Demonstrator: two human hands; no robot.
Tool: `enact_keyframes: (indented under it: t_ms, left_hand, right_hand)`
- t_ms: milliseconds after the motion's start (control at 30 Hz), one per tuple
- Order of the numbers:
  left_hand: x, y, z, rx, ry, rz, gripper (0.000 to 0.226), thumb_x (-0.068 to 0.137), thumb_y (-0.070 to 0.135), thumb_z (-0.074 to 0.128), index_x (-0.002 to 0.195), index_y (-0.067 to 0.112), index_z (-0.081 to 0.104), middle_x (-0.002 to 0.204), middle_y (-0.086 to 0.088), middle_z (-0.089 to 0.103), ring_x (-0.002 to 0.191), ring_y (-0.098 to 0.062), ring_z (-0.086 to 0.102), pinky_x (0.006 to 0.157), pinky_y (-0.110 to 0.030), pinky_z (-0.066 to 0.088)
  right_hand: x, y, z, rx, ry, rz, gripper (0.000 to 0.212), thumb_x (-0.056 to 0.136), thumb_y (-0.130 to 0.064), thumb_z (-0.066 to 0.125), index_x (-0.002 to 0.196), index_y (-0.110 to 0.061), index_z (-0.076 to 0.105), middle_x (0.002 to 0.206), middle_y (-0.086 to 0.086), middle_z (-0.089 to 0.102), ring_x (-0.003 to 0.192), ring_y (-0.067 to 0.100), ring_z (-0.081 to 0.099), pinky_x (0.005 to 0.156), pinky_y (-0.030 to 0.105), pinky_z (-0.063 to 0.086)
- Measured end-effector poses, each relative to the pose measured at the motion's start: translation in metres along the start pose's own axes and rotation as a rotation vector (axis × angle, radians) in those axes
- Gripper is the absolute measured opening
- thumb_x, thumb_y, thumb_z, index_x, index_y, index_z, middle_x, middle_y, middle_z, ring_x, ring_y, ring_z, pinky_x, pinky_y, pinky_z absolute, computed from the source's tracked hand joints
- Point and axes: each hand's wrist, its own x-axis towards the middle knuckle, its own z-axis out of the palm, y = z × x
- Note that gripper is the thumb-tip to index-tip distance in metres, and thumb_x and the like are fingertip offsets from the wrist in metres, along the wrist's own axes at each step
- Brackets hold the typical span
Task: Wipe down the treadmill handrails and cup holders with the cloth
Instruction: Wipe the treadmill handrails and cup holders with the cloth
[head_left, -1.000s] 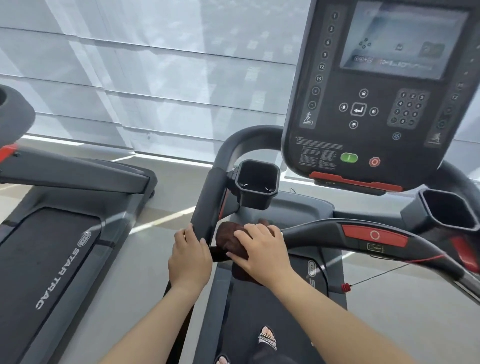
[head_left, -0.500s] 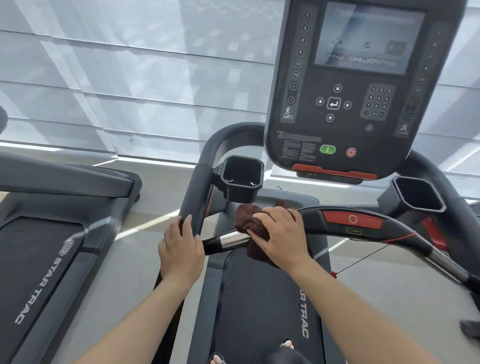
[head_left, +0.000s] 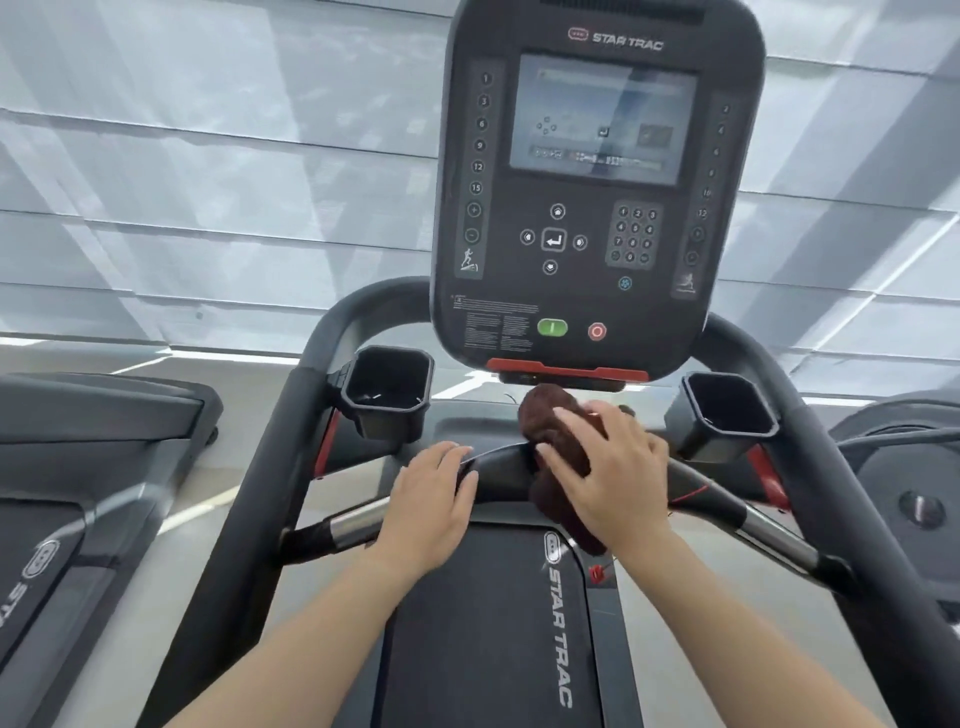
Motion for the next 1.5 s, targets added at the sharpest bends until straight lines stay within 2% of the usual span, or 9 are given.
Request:
enact_keyframes:
  t_ms: [100,167,300,500,667,867,1100,1300,1500]
  left_hand:
    - [-0.003,-0.005,0.009,0.044,-0.039,-0.005,0.042,0.095,0.034,0.038,0.134,0.021,0.039,0.126,-0.001,0.055,0.116,-0.022,0.049,0.099,-0.039,0.036]
    - [-0.007,-0.012,0.011,0.043,-0.021,0.029,0.042,0.094,0.032,0.04,0.135,0.021,0.038,0.127,0.0,0.055,0.116,-0.02,0.049,0.098,-0.034,0.034]
    - [-0.009,-0.015,0.013,0.034,0.011,0.02,0.04,0.094,0.03,0.044,0.133,0.019,0.041,0.128,0.0,0.054,0.117,-0.019,0.049,0.098,-0.034,0.034]
    - [-0.011,-0.011,0.016,0.063,0.021,0.015,0.038,0.093,0.031,0.042,0.13,0.02,0.041,0.125,0.001,0.055,0.114,-0.019,0.05,0.095,-0.034,0.037]
    - [-0.009,-0.009,0.013,0.063,-0.009,-0.012,0.04,0.094,0.034,0.038,0.132,0.02,0.039,0.129,0.002,0.053,0.117,-0.018,0.047,0.098,-0.034,0.034]
    - [-0.006,-0.007,0.004,-0.021,-0.069,-0.055,0.04,0.093,0.033,0.043,0.131,0.018,0.042,0.127,-0.001,0.054,0.116,-0.019,0.049,0.099,-0.039,0.038]
    - [0.023,0.038,0.017,0.024,-0.085,0.095,0.037,0.093,0.036,0.042,0.128,0.024,0.043,0.129,0.005,0.049,0.118,-0.016,0.045,0.098,-0.038,0.038]
    - [0.044,0.078,0.041,0.121,-0.08,0.159,0.031,0.093,0.039,0.036,0.121,0.031,0.045,0.123,0.012,0.051,0.115,-0.01,0.045,0.094,-0.038,0.033]
    - [0.06,0.11,0.063,0.172,-0.118,0.225,0.031,0.093,0.037,0.037,0.12,0.028,0.047,0.123,0.01,0.054,0.112,-0.012,0.048,0.095,-0.039,0.032]
  right_hand:
    - [-0.009,-0.014,0.028,-0.087,-0.188,-0.012,0.049,0.083,-0.062,0.044,0.125,-0.038,0.049,0.134,0.002,0.049,0.118,0.03,0.045,0.085,0.05,0.039]
    - [-0.007,-0.023,0.037,-0.093,-0.189,-0.013,0.049,0.082,-0.063,0.038,0.124,-0.038,0.047,0.135,0.002,0.048,0.121,0.03,0.042,0.087,0.052,0.037]
    - [-0.001,-0.025,0.041,-0.043,-0.173,-0.093,0.045,0.084,-0.058,0.038,0.118,-0.032,0.053,0.135,0.004,0.051,0.128,0.032,0.042,0.104,0.062,0.022]
    - [-0.022,0.004,0.037,-0.018,-0.159,-0.224,0.044,0.085,-0.058,0.044,0.121,-0.032,0.049,0.132,0.005,0.051,0.119,0.03,0.047,0.1,0.056,0.035]
    - [0.006,-0.014,0.038,0.024,-0.153,-0.077,0.038,0.084,-0.053,0.044,0.115,-0.034,0.056,0.123,0.003,0.059,0.11,0.03,0.053,0.097,0.055,0.037]
    - [-0.016,0.014,0.034,0.02,-0.127,-0.19,0.039,0.084,-0.048,0.049,0.12,-0.033,0.051,0.13,0.003,0.052,0.117,0.028,0.048,0.099,0.052,0.036]
    - [-0.024,0.073,0.013,0.064,-0.004,0.207,0.041,0.086,-0.05,0.039,0.116,-0.03,0.057,0.126,0.003,0.055,0.115,0.028,0.05,0.099,0.05,0.033]
    - [-0.025,0.08,0.009,0.084,-0.03,0.106,0.035,0.088,-0.049,0.04,0.114,-0.032,0.057,0.124,-0.001,0.057,0.114,0.024,0.052,0.096,0.049,0.037]
    - [-0.043,0.132,-0.002,0.249,0.066,0.441,0.033,0.086,-0.043,0.046,0.111,-0.026,0.06,0.12,-0.001,0.059,0.111,0.026,0.053,0.093,0.051,0.039]
